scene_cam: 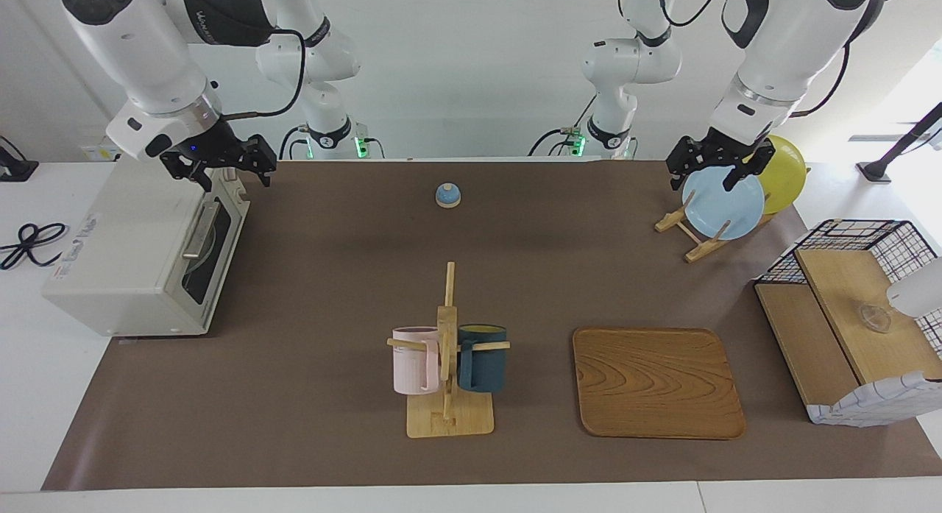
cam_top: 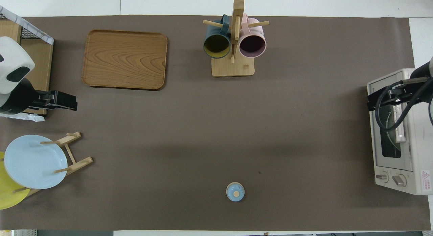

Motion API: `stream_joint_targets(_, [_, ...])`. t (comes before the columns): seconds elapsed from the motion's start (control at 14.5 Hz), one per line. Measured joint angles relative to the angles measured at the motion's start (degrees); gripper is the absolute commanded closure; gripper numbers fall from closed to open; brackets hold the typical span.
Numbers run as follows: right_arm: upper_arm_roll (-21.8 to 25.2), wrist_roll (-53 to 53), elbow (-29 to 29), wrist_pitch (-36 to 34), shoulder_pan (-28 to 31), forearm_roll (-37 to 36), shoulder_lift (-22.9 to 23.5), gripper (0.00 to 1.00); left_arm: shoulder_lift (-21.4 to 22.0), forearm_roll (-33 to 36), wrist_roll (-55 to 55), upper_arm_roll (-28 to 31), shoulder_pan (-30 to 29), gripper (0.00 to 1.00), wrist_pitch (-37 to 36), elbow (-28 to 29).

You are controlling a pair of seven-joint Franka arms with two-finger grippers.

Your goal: Put corn in oven

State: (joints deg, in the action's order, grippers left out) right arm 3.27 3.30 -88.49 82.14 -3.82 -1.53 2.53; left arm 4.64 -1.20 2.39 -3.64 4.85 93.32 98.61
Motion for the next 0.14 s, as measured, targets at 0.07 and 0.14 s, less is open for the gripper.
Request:
stream_joint_targets(0.07, [0.00, -0.17, 0.00, 0.02, 0.00, 0.00, 0.00, 0.00, 0.00, 0.00, 0.00, 0.00, 0.00, 0.00, 0.00, 0.00])
stream_joint_targets(0.14, [0.00, -0.26, 0.00, 0.07, 0.00, 0.00, 0.00, 0.00, 0.00, 0.00, 0.00, 0.00, 0.00, 0.00, 0.00, 0.00])
